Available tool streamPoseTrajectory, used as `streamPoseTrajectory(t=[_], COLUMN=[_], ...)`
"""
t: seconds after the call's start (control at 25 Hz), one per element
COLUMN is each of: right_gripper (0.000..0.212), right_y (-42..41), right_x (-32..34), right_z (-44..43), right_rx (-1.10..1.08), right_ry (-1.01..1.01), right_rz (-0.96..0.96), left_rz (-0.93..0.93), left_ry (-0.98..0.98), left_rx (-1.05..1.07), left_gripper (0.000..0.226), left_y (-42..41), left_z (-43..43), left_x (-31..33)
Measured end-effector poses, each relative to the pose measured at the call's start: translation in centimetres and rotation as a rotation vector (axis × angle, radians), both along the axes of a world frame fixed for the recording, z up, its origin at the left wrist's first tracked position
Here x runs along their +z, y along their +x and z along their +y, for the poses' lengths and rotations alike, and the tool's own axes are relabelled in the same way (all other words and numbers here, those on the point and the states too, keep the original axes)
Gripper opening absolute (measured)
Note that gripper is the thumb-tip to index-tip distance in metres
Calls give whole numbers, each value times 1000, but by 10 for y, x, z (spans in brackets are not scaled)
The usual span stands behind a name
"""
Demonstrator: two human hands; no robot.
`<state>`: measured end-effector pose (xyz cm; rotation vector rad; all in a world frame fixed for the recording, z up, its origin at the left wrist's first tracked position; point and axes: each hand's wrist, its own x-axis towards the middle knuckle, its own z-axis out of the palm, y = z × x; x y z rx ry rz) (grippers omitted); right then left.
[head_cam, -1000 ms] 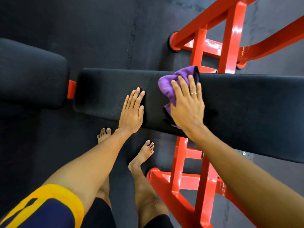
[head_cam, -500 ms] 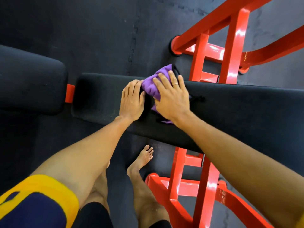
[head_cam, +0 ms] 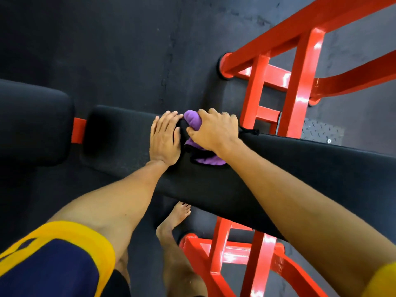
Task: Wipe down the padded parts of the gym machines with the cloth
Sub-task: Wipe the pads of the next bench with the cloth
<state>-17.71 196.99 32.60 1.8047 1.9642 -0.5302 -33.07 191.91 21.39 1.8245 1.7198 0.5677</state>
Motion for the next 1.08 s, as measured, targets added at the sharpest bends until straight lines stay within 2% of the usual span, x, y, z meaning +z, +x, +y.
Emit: streamPoseTrajectory(t=[0.28, 0.44, 0.56, 0.64, 0.72, 0.84, 0.92, 1.08], right_gripper=[78, 76, 79, 78, 71, 63, 63, 56], right_y=[84, 54, 10, 4, 22, 64, 74, 4], right_x=[64, 33, -3, -7, 6, 38, 38, 0], right_z=[-21, -6, 29, 41, 27, -16, -25, -15], right_rx=[66, 80, 167, 171, 137, 127, 150, 91], right_ry=[14, -15, -227, -284, -256, -19, 61, 25], right_rz=[-143, -78, 35, 50, 35, 78, 43, -121], left_rz=[-7, -4, 12, 16, 9, -13, -19, -20], left_ry=[-11, -6, 7, 22, 30, 35, 44, 51], left_rx=[17, 16, 3, -4, -2, 14, 14, 5], left_gripper=[46, 48, 49, 49, 49, 49, 49, 48], left_y=[0, 2, -1, 0, 1, -1, 1, -2], left_z=[2, 2, 2, 2, 3, 1, 1, 1], left_x=[3, 1, -2, -3, -3, -2, -2, -6])
